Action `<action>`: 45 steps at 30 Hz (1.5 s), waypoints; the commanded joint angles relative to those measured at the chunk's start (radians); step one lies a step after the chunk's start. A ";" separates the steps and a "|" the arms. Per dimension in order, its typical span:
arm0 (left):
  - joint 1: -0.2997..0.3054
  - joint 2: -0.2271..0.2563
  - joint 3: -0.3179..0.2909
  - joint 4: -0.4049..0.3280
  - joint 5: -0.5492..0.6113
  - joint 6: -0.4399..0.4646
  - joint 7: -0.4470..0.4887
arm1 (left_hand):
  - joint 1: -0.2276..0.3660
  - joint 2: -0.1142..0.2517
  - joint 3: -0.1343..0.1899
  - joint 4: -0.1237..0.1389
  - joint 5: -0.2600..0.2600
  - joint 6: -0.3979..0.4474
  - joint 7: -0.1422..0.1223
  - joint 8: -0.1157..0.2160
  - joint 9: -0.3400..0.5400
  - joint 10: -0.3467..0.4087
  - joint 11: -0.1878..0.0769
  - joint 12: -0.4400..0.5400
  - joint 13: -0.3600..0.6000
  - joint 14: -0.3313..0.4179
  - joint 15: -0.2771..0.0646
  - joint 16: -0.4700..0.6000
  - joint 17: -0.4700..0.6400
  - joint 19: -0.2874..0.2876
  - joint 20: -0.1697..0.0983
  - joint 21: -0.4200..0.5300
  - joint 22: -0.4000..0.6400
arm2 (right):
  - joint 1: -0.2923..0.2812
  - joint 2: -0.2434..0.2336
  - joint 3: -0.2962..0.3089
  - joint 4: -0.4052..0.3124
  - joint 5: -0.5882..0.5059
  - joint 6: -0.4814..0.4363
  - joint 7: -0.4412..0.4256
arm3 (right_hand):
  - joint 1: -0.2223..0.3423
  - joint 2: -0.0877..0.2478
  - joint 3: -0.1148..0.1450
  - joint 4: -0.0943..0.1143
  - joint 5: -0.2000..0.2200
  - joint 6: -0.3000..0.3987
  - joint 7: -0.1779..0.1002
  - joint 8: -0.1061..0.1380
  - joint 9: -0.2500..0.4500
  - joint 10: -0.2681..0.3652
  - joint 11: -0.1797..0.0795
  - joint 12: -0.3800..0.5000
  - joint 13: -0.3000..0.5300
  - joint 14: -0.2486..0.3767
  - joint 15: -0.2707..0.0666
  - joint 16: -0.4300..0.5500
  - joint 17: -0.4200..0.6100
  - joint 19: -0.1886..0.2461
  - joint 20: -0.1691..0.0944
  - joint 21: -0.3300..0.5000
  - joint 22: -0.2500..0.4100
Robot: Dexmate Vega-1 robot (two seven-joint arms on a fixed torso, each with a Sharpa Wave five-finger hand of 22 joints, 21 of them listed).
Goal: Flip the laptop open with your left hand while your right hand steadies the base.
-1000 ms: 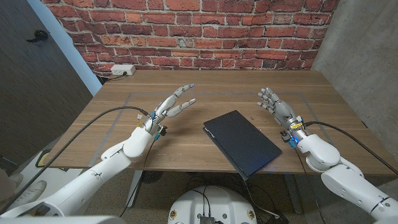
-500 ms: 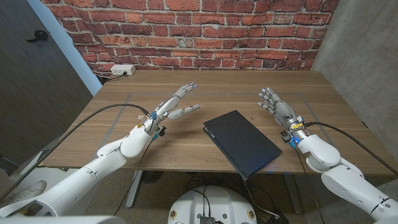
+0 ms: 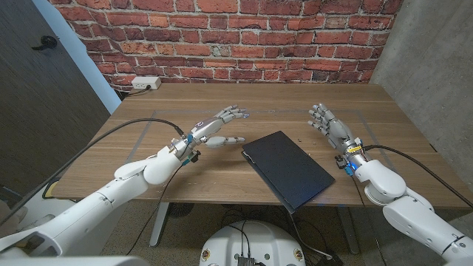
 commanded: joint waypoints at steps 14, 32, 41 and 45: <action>-0.065 0.039 0.075 0.002 0.149 -0.088 0.022 | -0.001 -0.006 0.005 -0.005 0.010 0.035 0.000 0.008 -0.004 0.037 0.002 0.005 0.002 0.003 -0.135 0.004 0.006 0.014 -0.063 0.004 0.001 | -0.024 -0.035 0.008 -0.017 -0.108 0.005 -0.016 | 0.029 0.011 0.006 -0.015 0.001 -0.015 0.008 0.001 0.004 -0.013 0.004 0.002 0.004 -0.001 0.008 0.000 0.001 -0.005 -0.009 0.001 0.005; -0.122 0.020 0.125 0.028 0.267 -0.143 0.064 | 0.002 0.020 0.024 -0.005 -0.014 -0.237 0.002 -0.095 0.000 0.007 0.009 -0.030 0.004 0.001 -0.128 -0.002 0.010 0.007 -0.066 -0.002 0.001 | -0.074 -0.025 0.024 -0.049 -0.201 -0.001 -0.095 | 0.092 0.007 0.017 -0.055 -0.001 0.069 -0.026 0.037 0.008 0.042 -0.016 0.028 0.006 0.018 -0.010 0.004 0.000 0.016 0.004 0.003 0.003; -0.137 0.035 0.140 0.060 0.265 -0.132 0.059 | -0.018 0.008 0.013 0.002 -0.016 -0.271 0.003 -0.098 0.003 -0.007 0.007 -0.036 0.006 -0.003 -0.125 -0.002 0.011 0.006 -0.071 -0.002 0.002 | -0.101 -0.021 0.038 -0.064 -0.274 -0.004 -0.140 | 0.102 0.005 0.017 -0.061 -0.002 0.079 -0.035 0.038 0.010 0.038 -0.016 0.026 0.007 0.019 -0.012 0.003 0.000 0.018 0.004 0.002 0.003; -0.148 0.050 0.149 0.054 0.292 -0.125 0.057 | -0.022 0.006 0.011 0.003 -0.015 -0.244 0.005 -0.082 0.005 -0.008 0.004 -0.037 0.006 -0.003 -0.126 -0.002 0.012 0.008 -0.072 -0.002 0.002 | -0.116 -0.014 0.045 -0.071 -0.297 -0.007 -0.158 | 0.109 0.003 0.016 -0.065 -0.002 0.054 -0.065 0.025 0.009 0.027 -0.020 0.022 0.007 0.021 -0.014 0.002 0.000 0.021 0.006 0.002 0.003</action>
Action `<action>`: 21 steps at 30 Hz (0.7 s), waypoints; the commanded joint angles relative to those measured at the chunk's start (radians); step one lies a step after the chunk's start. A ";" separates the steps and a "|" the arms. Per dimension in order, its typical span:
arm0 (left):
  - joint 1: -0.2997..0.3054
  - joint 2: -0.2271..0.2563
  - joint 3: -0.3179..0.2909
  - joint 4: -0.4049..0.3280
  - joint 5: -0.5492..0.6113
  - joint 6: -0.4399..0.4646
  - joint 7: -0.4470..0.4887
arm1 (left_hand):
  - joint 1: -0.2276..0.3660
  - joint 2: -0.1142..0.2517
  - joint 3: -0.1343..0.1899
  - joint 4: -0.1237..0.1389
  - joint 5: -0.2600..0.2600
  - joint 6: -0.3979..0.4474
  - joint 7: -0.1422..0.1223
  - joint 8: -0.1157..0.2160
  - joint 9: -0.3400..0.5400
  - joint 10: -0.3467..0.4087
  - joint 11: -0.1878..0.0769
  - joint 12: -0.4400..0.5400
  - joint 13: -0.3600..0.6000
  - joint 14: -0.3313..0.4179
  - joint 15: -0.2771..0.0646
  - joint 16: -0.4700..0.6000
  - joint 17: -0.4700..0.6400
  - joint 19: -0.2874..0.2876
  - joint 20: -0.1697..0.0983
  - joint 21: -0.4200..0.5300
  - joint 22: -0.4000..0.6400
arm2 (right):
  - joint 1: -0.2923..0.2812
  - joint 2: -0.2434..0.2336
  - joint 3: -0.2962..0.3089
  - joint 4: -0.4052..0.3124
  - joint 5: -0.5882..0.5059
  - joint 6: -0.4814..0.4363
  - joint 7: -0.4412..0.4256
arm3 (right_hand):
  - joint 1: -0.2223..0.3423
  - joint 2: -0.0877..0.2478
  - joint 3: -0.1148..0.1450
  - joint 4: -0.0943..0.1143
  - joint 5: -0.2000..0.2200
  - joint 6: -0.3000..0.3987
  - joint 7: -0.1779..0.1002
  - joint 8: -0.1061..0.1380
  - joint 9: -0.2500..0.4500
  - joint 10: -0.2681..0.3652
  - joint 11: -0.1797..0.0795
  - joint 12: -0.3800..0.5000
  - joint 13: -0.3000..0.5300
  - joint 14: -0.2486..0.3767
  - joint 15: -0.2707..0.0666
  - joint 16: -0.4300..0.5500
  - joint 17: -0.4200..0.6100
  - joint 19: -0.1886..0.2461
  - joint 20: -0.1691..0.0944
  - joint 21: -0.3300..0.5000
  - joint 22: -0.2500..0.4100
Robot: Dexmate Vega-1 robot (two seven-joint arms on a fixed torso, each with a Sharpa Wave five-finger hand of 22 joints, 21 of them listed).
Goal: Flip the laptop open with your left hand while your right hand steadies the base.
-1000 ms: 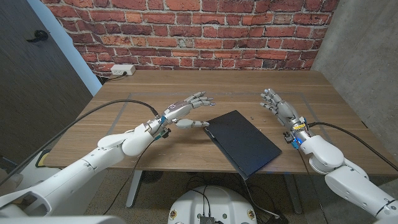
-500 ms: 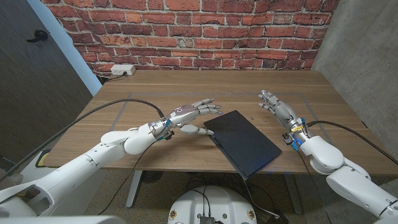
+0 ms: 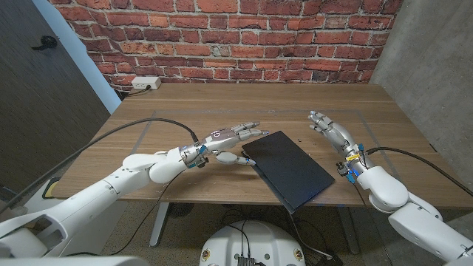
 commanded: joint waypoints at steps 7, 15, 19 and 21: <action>-0.050 0.047 0.046 0.011 0.089 0.021 0.004 | -0.003 -0.006 -0.002 0.002 0.002 0.076 0.003 0.046 0.007 -0.026 0.001 -0.013 0.005 -0.011 -0.125 -0.006 0.004 -0.004 -0.072 -0.003 0.001 | -0.059 0.015 0.030 -0.025 -0.116 -0.002 -0.074 | 0.019 -0.004 0.000 -0.010 -0.002 -0.009 -0.006 -0.008 0.004 -0.009 -0.007 -0.006 0.001 0.010 -0.008 0.003 0.002 0.012 0.004 0.001 0.003; -0.062 0.063 0.066 -0.001 0.129 0.040 0.020 | -0.005 -0.010 -0.003 0.002 0.003 0.062 -0.004 0.042 0.007 -0.037 -0.006 -0.017 0.005 -0.017 -0.127 -0.007 0.004 -0.005 -0.073 -0.003 0.001 | -0.102 0.016 0.055 -0.040 -0.134 0.002 -0.080 | 0.025 -0.003 0.001 -0.012 -0.002 0.001 -0.014 -0.006 0.003 -0.001 -0.009 -0.003 0.001 0.014 -0.014 0.003 0.002 0.016 0.004 0.002 0.003; -0.064 0.063 0.072 0.002 0.116 0.041 0.021 | -0.005 -0.012 -0.004 0.000 0.004 0.084 0.000 0.052 0.008 -0.034 -0.005 -0.015 0.005 -0.017 -0.126 -0.006 0.004 -0.005 -0.073 -0.003 0.001 | -0.127 0.015 0.072 -0.051 -0.134 0.003 -0.077 | 0.032 -0.004 0.000 -0.014 -0.003 0.025 -0.046 0.000 0.003 0.004 -0.029 -0.001 0.002 0.012 -0.016 0.001 0.003 0.013 0.009 0.000 0.003; -0.064 0.064 0.074 -0.001 0.115 0.046 0.022 | -0.005 -0.014 -0.004 -0.001 0.005 0.101 -0.001 0.059 0.008 -0.027 -0.008 -0.012 0.005 -0.013 -0.126 -0.005 0.003 -0.002 -0.074 -0.002 0.001 | -0.142 0.017 0.080 -0.055 -0.135 0.003 -0.077 | 0.033 -0.004 0.000 -0.015 -0.003 0.032 -0.047 0.002 0.003 0.011 -0.030 0.002 0.002 0.013 -0.017 0.002 0.003 0.013 0.009 -0.001 0.003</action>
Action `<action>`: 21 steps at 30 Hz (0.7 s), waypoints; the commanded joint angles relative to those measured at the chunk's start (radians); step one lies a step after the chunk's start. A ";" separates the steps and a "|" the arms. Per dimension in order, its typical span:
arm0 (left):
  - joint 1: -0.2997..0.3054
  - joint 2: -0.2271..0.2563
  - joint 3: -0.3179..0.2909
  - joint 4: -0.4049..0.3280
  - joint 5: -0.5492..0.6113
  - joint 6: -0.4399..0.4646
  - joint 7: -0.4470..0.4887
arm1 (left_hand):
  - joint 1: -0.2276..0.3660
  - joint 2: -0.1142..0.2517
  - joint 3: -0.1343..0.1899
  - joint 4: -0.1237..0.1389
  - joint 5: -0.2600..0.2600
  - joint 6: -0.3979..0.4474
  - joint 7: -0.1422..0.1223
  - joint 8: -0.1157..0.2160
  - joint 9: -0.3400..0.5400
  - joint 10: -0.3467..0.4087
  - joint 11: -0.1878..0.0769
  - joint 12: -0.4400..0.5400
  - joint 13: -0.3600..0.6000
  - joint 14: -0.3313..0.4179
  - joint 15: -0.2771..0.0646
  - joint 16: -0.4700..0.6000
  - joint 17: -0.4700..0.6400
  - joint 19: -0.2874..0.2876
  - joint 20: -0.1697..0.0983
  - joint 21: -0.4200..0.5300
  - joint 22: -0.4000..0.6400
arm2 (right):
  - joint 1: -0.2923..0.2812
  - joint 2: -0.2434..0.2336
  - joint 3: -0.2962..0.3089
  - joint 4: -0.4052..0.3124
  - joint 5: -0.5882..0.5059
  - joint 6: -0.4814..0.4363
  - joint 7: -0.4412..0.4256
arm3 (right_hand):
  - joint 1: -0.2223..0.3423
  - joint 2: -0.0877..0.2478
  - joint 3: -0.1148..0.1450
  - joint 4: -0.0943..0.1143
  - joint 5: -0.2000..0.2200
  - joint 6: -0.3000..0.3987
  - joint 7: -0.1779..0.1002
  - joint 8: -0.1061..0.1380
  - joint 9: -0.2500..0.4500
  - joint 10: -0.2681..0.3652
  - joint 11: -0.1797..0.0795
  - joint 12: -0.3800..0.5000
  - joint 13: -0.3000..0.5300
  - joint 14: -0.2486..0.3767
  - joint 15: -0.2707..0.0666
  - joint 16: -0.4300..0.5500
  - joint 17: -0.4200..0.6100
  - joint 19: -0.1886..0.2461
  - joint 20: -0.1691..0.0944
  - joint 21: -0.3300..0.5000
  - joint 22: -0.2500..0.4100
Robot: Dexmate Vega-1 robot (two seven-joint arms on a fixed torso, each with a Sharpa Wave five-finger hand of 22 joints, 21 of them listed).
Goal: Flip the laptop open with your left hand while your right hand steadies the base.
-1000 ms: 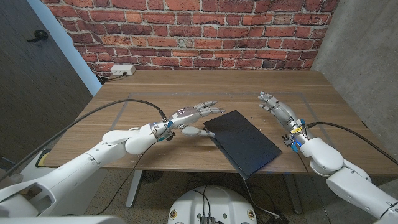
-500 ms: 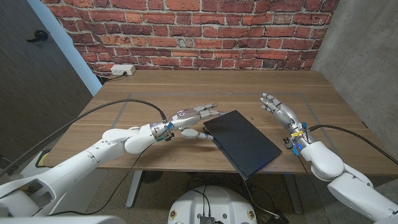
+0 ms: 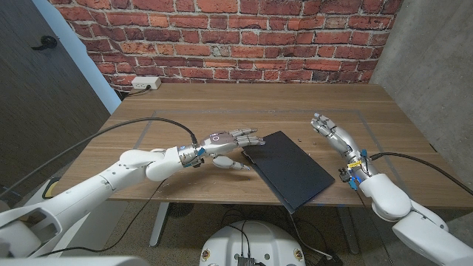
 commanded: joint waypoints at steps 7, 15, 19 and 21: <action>-0.021 0.006 0.032 0.000 0.014 0.026 0.029 | 0.017 0.006 0.003 -0.006 0.011 0.085 -0.007 0.040 0.005 0.030 -0.034 0.013 0.005 0.005 -0.134 0.003 0.003 0.006 -0.078 0.000 0.001 | -0.095 0.033 0.054 -0.022 -0.008 0.016 -0.012 | 0.016 0.003 0.001 -0.005 -0.003 0.040 -0.022 0.014 0.003 0.023 -0.013 0.014 0.003 0.006 -0.017 0.002 0.003 0.009 0.004 0.000 0.004; -0.032 0.006 0.042 -0.008 0.037 0.041 0.041 | 0.024 0.012 0.009 -0.009 0.012 0.099 -0.005 0.045 0.003 0.033 -0.036 0.013 0.004 0.010 -0.140 0.004 0.003 0.009 -0.083 0.001 0.001 | -0.154 0.049 0.094 -0.054 -0.023 -0.004 -0.033 | 0.017 0.002 -0.001 -0.005 -0.003 0.050 -0.024 0.014 0.002 0.026 -0.015 0.014 0.003 0.010 -0.020 0.003 0.003 0.014 0.013 0.001 0.004; -0.030 0.009 0.048 -0.015 0.048 0.054 0.045 | 0.030 0.017 0.013 -0.012 0.013 0.117 -0.007 0.053 0.003 0.036 -0.036 0.012 0.004 0.013 -0.140 0.004 0.002 0.011 -0.084 0.001 0.001 | -0.184 0.063 0.110 -0.064 -0.036 0.005 -0.039 | 0.019 0.001 -0.002 -0.005 -0.003 0.065 -0.022 0.017 0.002 0.036 -0.022 0.018 0.003 0.015 -0.024 0.004 0.003 0.016 0.015 0.001 0.004; -0.030 0.009 0.053 -0.014 0.058 0.058 0.053 | 0.033 0.018 0.014 -0.013 0.013 0.123 -0.007 0.055 0.002 0.035 -0.035 0.011 0.004 0.015 -0.140 0.005 0.002 0.014 -0.084 0.002 0.001 | -0.198 0.067 0.117 -0.070 -0.041 0.005 -0.038 | 0.021 0.001 -0.003 -0.005 -0.003 0.070 -0.022 0.018 0.002 0.043 -0.027 0.020 0.003 0.019 -0.023 0.005 0.003 0.018 0.013 0.001 0.003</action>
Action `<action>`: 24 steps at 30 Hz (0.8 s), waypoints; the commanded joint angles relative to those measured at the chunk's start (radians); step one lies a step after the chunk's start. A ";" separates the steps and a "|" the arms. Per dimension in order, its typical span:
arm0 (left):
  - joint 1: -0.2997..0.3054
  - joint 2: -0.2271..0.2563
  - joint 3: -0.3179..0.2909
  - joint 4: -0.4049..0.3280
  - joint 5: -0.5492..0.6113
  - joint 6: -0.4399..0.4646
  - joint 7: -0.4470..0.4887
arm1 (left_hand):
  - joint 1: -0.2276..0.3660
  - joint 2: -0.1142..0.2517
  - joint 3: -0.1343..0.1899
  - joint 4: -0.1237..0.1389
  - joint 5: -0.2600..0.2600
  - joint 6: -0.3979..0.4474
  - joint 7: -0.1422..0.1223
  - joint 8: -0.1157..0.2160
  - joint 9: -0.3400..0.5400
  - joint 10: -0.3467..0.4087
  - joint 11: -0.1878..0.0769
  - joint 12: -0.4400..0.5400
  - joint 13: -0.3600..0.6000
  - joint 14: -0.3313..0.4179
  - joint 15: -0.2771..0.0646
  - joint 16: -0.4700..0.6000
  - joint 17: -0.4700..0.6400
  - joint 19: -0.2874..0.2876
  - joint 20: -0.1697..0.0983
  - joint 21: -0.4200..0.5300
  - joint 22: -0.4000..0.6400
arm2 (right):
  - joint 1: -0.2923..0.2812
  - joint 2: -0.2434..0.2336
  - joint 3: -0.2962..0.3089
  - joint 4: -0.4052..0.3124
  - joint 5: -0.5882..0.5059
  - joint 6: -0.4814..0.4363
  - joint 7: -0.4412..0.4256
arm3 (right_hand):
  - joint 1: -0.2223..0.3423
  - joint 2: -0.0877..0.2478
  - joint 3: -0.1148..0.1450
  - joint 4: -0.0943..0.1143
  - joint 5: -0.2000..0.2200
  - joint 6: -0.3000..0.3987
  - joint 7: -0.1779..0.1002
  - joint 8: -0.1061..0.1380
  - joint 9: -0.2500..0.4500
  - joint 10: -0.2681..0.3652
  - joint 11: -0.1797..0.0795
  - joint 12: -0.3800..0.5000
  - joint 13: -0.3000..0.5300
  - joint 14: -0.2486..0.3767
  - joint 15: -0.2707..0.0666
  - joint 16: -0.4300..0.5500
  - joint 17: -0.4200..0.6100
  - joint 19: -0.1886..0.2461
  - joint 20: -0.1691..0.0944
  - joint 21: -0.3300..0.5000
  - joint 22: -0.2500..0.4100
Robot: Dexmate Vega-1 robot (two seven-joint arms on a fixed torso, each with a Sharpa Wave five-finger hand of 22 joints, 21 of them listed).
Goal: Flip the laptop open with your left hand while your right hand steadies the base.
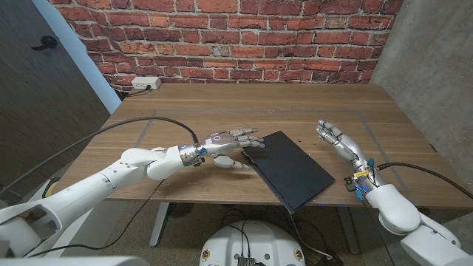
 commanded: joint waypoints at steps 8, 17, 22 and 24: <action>0.008 0.015 0.025 -0.021 0.026 0.041 0.026 | -0.003 -0.026 -0.012 -0.010 0.005 -0.007 -0.001 0.001 0.000 -0.014 0.004 -0.003 0.004 -0.004 -0.136 -0.001 0.002 0.011 -0.081 -0.001 0.000 | -0.114 0.060 0.057 -0.039 -0.050 0.020 -0.018 | 0.024 0.002 0.000 -0.008 -0.002 0.017 -0.005 0.005 0.002 0.028 -0.021 0.011 0.003 0.009 -0.015 0.005 0.000 0.007 0.003 0.002 0.003; 0.040 0.022 0.011 -0.019 0.027 0.109 0.075 | -0.056 -0.069 -0.050 0.009 0.009 -0.001 0.001 0.003 0.000 -0.006 0.006 0.000 0.004 0.002 -0.135 0.003 0.003 0.014 -0.078 0.000 0.001 | -0.142 0.126 0.068 -0.019 -0.091 0.098 -0.051 | 0.071 0.003 0.005 -0.019 -0.003 0.126 -0.054 0.023 -0.001 0.129 -0.096 0.044 0.002 0.084 -0.054 0.015 -0.001 0.070 -0.016 0.013 0.003; 0.053 0.016 0.008 -0.020 0.045 0.161 0.130 | -0.049 -0.057 -0.046 0.009 0.019 0.028 0.000 0.015 0.000 0.021 0.002 0.010 0.004 0.034 -0.145 0.012 0.003 0.037 -0.082 0.007 0.001 | -0.167 0.135 0.078 -0.024 -0.099 0.105 -0.037 | 0.075 0.003 0.005 -0.019 -0.003 0.121 -0.046 0.019 -0.001 0.132 -0.095 0.044 0.002 0.085 -0.059 0.014 -0.001 0.070 -0.021 0.011 0.004; 0.049 0.015 0.013 -0.018 0.044 0.165 0.133 | -0.045 -0.054 -0.044 0.008 0.021 0.033 -0.003 0.017 0.000 0.031 0.004 0.013 0.004 0.040 -0.144 0.012 0.003 0.041 -0.082 0.008 0.001 | -0.169 0.139 0.079 -0.024 -0.101 0.107 -0.032 | 0.077 0.004 0.005 -0.019 -0.003 0.123 -0.043 0.018 -0.001 0.139 -0.094 0.047 0.002 0.088 -0.060 0.013 0.000 0.071 -0.023 0.011 0.004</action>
